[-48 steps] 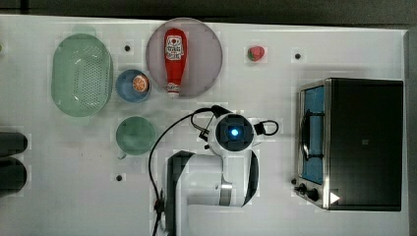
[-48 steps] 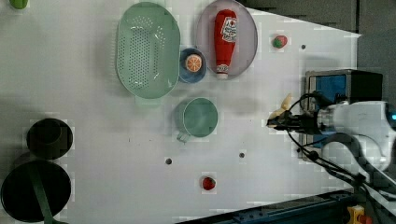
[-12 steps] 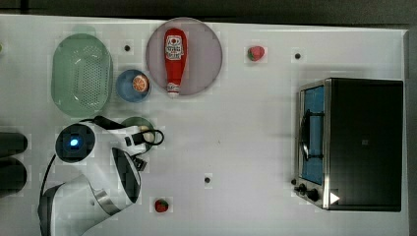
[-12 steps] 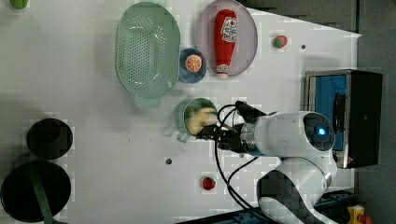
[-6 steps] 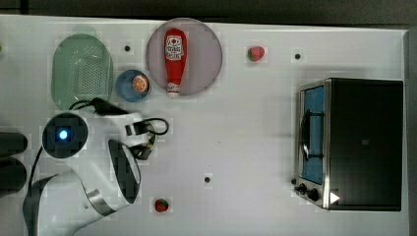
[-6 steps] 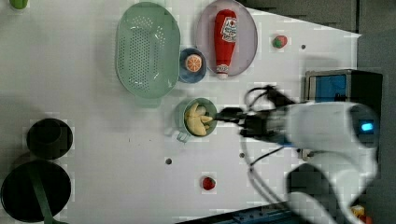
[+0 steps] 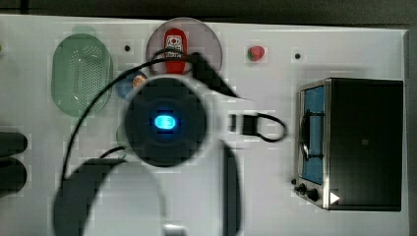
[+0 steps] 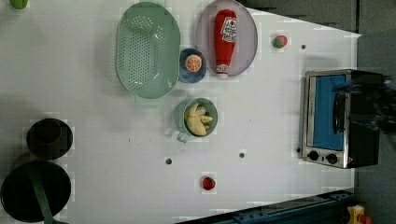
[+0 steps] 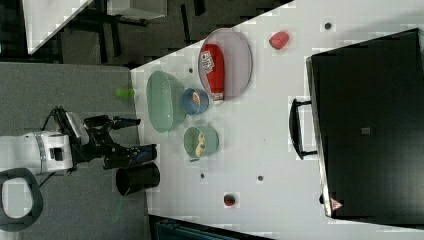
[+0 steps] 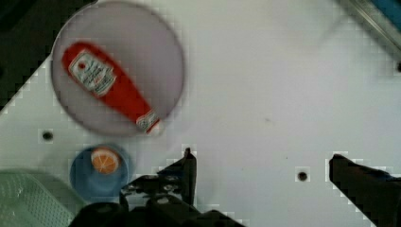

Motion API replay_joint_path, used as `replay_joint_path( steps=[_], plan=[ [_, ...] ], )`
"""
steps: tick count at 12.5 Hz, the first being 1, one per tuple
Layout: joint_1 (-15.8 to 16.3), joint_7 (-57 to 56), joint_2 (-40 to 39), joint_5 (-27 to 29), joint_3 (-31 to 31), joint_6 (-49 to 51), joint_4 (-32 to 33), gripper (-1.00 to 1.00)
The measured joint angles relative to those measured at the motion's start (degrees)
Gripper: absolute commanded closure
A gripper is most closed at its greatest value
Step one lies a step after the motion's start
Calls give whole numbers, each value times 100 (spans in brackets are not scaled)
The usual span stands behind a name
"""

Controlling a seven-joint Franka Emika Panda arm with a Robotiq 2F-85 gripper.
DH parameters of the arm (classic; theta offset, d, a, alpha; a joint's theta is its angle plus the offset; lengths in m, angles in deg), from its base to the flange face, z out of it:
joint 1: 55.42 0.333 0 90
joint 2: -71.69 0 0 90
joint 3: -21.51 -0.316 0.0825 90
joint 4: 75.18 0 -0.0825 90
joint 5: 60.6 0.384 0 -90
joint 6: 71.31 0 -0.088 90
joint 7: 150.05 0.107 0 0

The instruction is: Pick Banana and place it in mug.

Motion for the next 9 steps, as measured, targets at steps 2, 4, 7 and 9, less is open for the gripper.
replay_joint_path(
  steps=[2,4,7,9],
  plan=[
    [-14,-1,94,78,383,800,-118,-100],
    [-130,-22,155,131,685,1006,-190,-100],
    [-218,-157,165,51,899,1068,-375,-100],
    [-315,-241,181,63,820,1204,-347,-100]
  ],
)
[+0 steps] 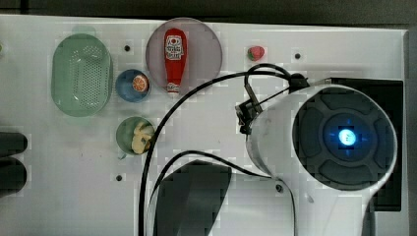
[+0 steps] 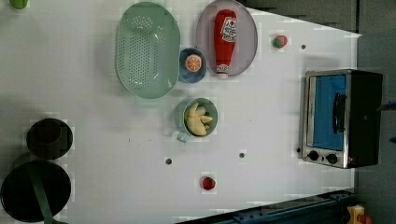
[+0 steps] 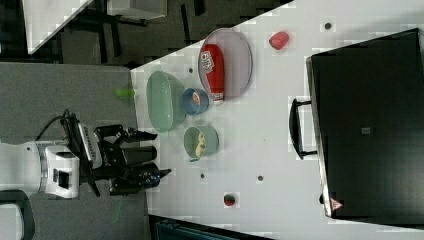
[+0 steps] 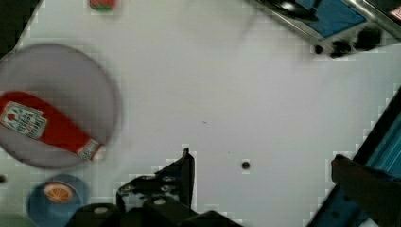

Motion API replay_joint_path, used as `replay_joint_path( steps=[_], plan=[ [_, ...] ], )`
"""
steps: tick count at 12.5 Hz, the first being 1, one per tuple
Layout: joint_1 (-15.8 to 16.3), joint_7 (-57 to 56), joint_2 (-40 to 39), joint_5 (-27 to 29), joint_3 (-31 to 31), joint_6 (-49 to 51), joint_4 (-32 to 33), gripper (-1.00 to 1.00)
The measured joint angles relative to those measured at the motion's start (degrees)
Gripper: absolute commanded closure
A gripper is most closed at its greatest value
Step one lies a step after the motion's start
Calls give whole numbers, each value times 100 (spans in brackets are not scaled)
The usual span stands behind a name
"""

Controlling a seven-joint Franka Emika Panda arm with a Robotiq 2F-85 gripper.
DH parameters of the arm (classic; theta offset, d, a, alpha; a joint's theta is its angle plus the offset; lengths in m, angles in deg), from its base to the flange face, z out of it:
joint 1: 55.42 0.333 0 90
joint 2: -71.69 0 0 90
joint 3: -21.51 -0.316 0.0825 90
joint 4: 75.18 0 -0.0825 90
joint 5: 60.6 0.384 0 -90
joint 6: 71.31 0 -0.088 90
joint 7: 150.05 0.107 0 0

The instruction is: Pick Banana and place it in mug.

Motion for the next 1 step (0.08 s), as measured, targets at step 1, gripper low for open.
replay_joint_path(
  steps=[1],
  plan=[
    [17,-3,-16,106,-6,106,28,-100]
  ],
)
